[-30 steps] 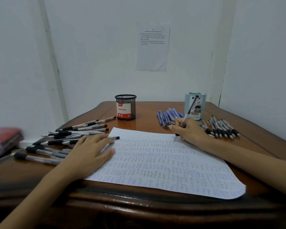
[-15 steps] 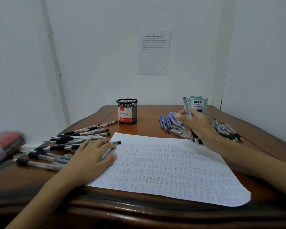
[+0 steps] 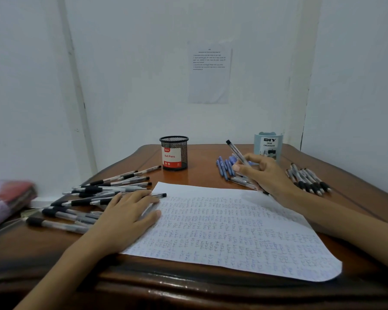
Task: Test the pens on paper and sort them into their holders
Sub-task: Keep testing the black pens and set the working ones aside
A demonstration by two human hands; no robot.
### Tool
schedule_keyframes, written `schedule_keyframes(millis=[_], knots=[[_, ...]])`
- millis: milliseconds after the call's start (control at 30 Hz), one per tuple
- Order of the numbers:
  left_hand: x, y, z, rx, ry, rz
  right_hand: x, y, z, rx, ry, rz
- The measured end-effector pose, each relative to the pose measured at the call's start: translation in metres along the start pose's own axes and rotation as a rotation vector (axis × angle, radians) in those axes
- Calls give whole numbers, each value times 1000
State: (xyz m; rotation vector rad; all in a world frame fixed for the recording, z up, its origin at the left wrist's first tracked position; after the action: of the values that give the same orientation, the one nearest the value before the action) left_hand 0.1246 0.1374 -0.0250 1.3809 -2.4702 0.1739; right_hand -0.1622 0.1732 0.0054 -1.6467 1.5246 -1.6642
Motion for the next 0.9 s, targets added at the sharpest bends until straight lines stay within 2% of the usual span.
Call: schedule_keyframes(millis=[133, 233, 333, 467, 567, 633, 733, 800, 900], knots=[[0, 2, -2, -2, -1, -11, 9, 4, -8, -172, 40, 14], [-1, 3, -2, -14, -16, -17, 23, 11, -28, -510, 117, 2], [0, 2, -2, -5, -32, -21, 36, 22, -57, -740, 196, 5], [0, 4, -2, 13, -17, -21, 43, 35, -83, -967, 196, 96], [-2, 5, -3, -21, -8, -25, 41, 35, -82, -1113, 181, 32], [-2, 5, -4, -27, -2, -29, 38, 23, -71, -1032, 208, -98], [-3, 6, -5, -44, 1, -27, 32, -1, -33, -713, 172, -206], [-3, 5, -5, -138, 33, -17, 22, -14, 6, -595, 39, -254], [-4, 2, -12, -438, 210, -56, 8, -22, 67, -544, -227, -298]])
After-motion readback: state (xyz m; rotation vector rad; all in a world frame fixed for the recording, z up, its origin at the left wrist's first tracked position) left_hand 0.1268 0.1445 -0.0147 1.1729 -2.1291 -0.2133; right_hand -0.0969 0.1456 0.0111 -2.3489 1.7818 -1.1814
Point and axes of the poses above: each hand's wrist, its own x-axis towards the middle knuckle, its own z-axis out of the palm, y = z × x, the point moved 2 cm from there along x, towards the middle knuckle, and after that the axes turned 9 degrees about y, right-handed, at the moved point
